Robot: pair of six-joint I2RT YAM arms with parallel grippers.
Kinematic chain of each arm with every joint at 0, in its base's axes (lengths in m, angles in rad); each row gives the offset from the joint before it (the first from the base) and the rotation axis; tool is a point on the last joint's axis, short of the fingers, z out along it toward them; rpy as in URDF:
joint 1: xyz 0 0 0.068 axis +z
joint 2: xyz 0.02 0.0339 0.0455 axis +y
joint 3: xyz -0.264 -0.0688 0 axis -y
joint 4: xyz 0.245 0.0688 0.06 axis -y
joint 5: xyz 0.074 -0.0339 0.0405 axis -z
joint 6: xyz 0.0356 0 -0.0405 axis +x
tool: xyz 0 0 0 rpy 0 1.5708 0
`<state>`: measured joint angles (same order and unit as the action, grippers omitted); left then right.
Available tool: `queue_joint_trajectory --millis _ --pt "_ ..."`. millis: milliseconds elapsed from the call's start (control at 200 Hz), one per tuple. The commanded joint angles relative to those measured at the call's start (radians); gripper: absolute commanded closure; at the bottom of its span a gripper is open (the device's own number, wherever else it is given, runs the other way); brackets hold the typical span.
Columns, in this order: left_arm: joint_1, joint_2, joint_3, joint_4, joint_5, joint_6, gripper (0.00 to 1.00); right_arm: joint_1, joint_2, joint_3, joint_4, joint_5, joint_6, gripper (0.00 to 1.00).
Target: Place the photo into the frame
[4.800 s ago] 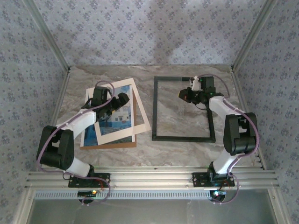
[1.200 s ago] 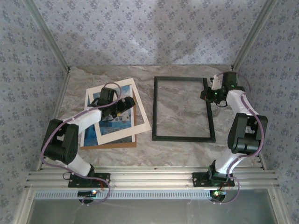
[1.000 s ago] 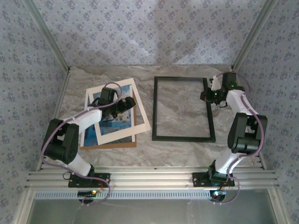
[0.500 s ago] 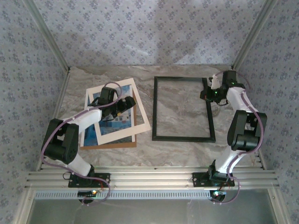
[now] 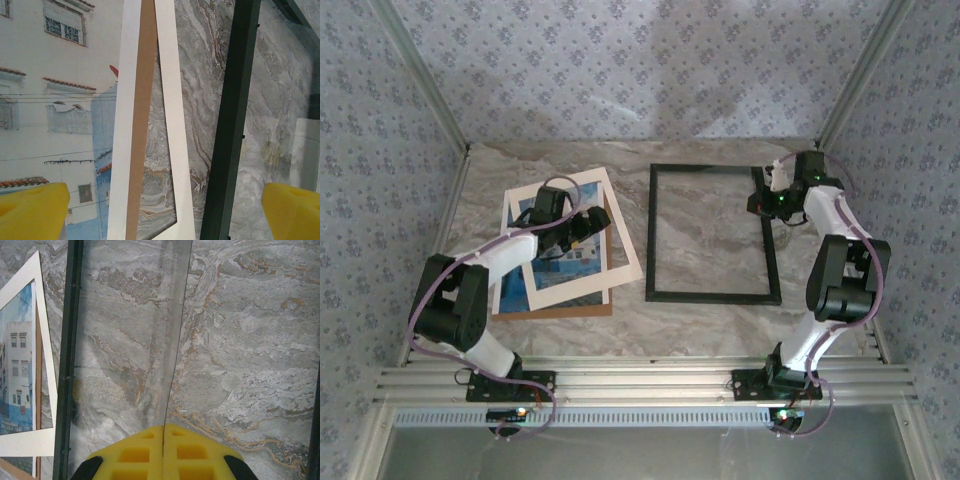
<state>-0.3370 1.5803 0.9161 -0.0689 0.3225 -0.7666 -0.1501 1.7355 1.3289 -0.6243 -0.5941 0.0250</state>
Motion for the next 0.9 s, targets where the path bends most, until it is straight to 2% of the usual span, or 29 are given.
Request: queue_joint_trajectory --millis 0,310,405,545,655,900 --pt "-0.007 0.022 0.035 -0.016 0.013 0.024 0.02 0.005 0.018 0.028 -0.052 -0.021 -0.025 1.0" --pt "-0.015 0.036 0.051 -0.015 0.018 0.021 0.02 0.03 0.022 -0.011 0.018 -0.023 0.011 1.0" --pt "-0.016 0.037 0.054 -0.021 0.018 0.021 0.01 0.036 0.023 -0.017 0.018 -0.018 0.025 0.97" --pt "-0.017 0.038 0.061 -0.028 0.016 0.026 0.01 0.037 0.009 -0.034 0.059 -0.001 0.054 0.88" --pt "-0.017 0.043 0.067 -0.028 0.016 0.024 0.01 0.037 0.006 -0.042 0.063 0.017 0.067 0.75" --pt "-0.017 0.048 0.074 -0.031 0.018 0.028 0.01 0.039 0.016 -0.044 0.04 0.11 0.088 0.54"
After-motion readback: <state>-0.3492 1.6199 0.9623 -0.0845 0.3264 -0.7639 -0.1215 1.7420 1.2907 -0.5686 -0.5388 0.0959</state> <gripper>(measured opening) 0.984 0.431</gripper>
